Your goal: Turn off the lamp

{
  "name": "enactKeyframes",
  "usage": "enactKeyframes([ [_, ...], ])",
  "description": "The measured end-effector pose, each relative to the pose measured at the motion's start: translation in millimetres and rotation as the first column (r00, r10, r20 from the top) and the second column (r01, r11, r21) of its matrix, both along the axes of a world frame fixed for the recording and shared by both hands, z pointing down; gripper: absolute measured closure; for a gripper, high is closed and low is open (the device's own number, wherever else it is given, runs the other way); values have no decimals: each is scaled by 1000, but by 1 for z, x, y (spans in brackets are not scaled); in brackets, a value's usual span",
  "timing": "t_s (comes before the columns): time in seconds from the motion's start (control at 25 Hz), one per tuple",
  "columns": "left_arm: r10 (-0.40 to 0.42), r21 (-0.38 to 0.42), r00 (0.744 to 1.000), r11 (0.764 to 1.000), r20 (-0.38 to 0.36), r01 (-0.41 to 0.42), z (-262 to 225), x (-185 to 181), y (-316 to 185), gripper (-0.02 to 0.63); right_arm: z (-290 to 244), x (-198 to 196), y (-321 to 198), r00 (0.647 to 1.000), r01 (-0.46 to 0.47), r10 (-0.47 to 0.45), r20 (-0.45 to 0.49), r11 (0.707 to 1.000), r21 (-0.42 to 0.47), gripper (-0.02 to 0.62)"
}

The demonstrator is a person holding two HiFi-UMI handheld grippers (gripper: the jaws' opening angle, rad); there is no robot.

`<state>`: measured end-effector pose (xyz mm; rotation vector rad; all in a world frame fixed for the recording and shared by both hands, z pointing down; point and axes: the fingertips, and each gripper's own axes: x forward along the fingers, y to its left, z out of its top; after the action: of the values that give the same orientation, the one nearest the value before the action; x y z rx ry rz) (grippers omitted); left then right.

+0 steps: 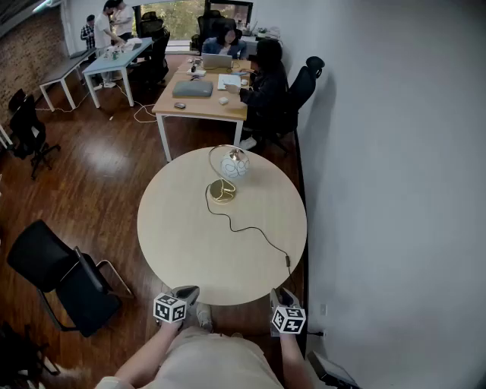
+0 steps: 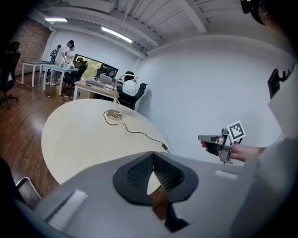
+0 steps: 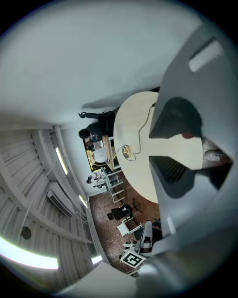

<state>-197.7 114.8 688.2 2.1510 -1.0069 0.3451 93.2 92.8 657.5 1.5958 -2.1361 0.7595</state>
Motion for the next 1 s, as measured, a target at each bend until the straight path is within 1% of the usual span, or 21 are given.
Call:
enactKeyframes([
  [0.16,17,-7,1000,1000,-7,-17,2,-25,-18,601,1,-24,-9,1000,-18,18,-3,1000,-7,482],
  [0.48,71,4,997,997,-28,-71,12,-32,-52,601,8,-36,-25,997,-71,71,-21,997,-1,483],
  [0.72,91,7,995,996,-35,-91,8,-33,-63,601,7,-32,-35,995,-93,93,-47,996,-2,485],
  [1.0,90,-5,996,996,-22,-90,-2,-19,-76,601,15,-9,-61,993,-85,83,-88,996,-26,485],
])
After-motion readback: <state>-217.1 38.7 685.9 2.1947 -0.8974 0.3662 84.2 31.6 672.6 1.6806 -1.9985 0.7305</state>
